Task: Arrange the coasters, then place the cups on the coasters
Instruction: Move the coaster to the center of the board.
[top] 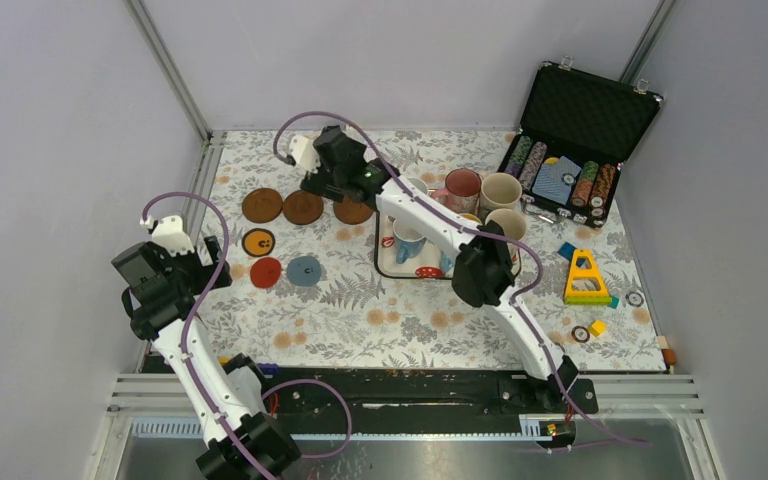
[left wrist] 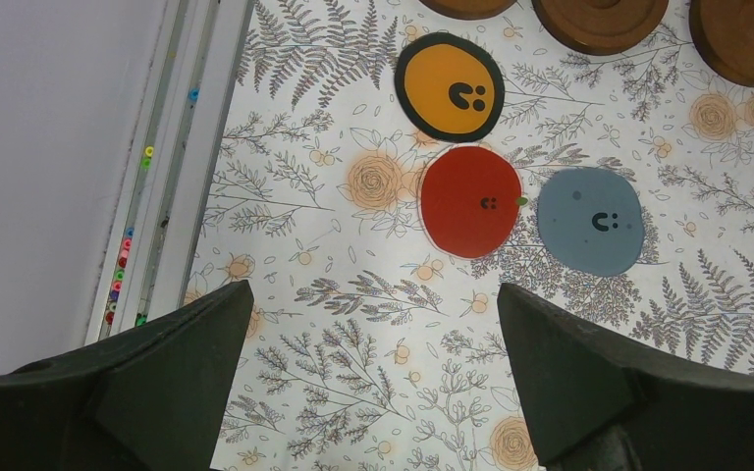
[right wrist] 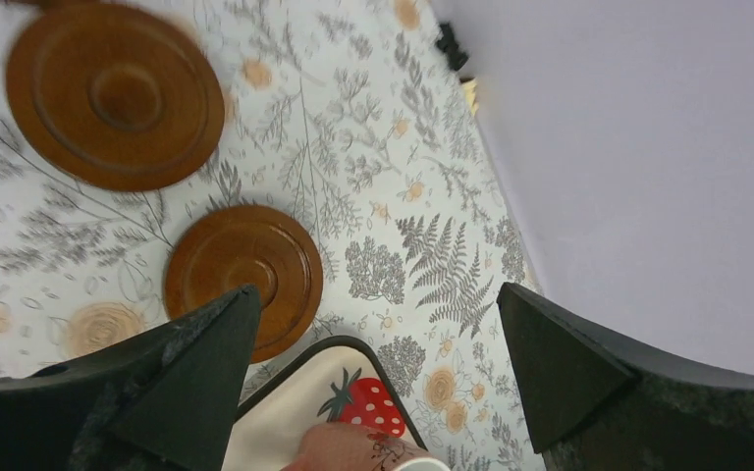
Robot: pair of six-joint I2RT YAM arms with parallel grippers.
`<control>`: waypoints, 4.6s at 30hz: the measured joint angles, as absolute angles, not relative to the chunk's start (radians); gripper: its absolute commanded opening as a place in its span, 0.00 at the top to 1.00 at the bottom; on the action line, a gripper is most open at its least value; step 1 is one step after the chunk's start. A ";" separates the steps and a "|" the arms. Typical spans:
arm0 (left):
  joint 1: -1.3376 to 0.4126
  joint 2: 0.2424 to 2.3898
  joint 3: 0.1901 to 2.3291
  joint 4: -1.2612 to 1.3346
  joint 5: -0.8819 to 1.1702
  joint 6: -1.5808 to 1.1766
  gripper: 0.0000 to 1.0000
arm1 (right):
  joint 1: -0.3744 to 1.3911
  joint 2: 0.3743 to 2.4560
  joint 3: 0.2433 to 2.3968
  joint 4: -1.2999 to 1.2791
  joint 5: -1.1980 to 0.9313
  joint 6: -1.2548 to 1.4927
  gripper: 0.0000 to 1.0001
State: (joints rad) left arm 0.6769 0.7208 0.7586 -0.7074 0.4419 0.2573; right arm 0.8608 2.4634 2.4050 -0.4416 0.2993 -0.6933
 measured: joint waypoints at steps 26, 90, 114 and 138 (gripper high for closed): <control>0.681 0.722 0.759 -0.707 0.445 0.257 0.02 | 0.881 2.584 2.501 -0.551 0.252 -0.429 0.02; 0.681 0.742 0.759 -0.707 0.450 0.257 0.02 | 0.900 2.658 2.540 -0.455 0.222 -0.380 0.01; 0.681 0.742 0.759 -0.707 0.459 0.257 0.02 | 0.934 2.737 2.452 -0.154 0.177 -0.982 0.00; 0.681 0.742 0.759 -0.707 0.461 0.257 0.02 | 0.902 2.737 2.452 -0.170 0.197 -1.094 0.00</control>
